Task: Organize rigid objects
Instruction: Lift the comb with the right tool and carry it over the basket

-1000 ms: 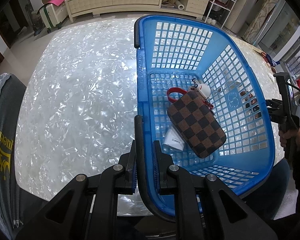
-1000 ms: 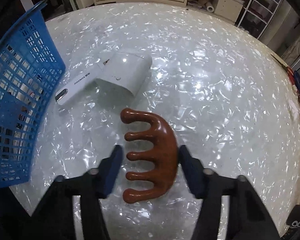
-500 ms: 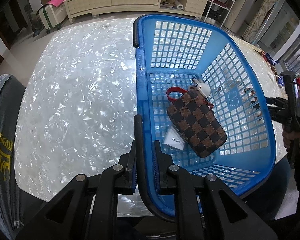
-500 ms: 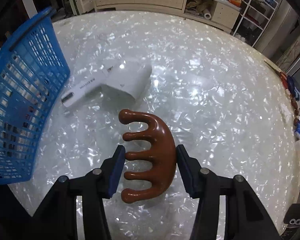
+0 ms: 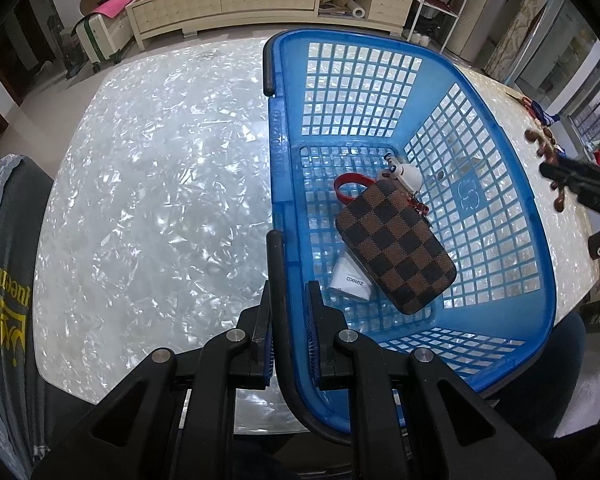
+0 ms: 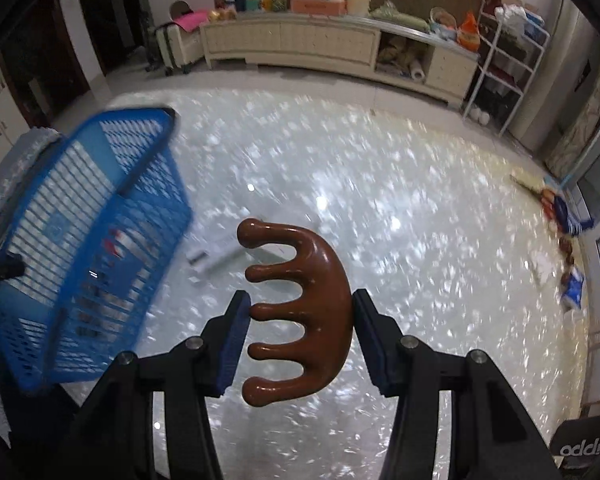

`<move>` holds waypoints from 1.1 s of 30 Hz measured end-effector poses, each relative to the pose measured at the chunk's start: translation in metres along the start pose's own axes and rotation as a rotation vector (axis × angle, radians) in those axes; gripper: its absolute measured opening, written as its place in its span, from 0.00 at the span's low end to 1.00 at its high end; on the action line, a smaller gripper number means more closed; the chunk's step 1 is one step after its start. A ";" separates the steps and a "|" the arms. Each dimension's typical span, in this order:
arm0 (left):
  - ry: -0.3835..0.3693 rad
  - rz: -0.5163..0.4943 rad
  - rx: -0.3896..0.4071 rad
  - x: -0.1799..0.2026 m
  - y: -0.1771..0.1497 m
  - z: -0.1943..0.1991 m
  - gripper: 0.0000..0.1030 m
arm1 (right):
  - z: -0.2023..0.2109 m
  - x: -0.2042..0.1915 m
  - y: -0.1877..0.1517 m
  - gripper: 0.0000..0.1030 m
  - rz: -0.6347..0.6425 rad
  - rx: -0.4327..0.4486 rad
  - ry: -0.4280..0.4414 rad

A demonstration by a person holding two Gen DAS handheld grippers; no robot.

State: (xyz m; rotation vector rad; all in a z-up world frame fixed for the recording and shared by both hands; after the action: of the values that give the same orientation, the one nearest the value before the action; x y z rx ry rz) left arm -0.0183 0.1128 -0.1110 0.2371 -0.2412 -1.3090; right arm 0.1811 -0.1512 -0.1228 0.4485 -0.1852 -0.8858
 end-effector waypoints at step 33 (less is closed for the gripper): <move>0.000 0.002 0.009 0.002 -0.001 0.001 0.14 | -0.002 -0.173 0.044 0.48 0.408 0.027 0.173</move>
State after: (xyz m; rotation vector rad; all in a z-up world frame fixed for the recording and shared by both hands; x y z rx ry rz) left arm -0.0185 0.1103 -0.1103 0.2447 -0.2478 -1.3064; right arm 0.1047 0.0082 -0.0999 0.4886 -0.1233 -0.4426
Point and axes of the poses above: each gripper's, at about its wrist camera, not at the fingertips, and z roughly against the way its jaws point, x to its right, y to its top, the point moved 4 cm from there along -z, roughly the way its jaws point, and after that the axes turned 2 degrees about -x, right-handed, at the moved point
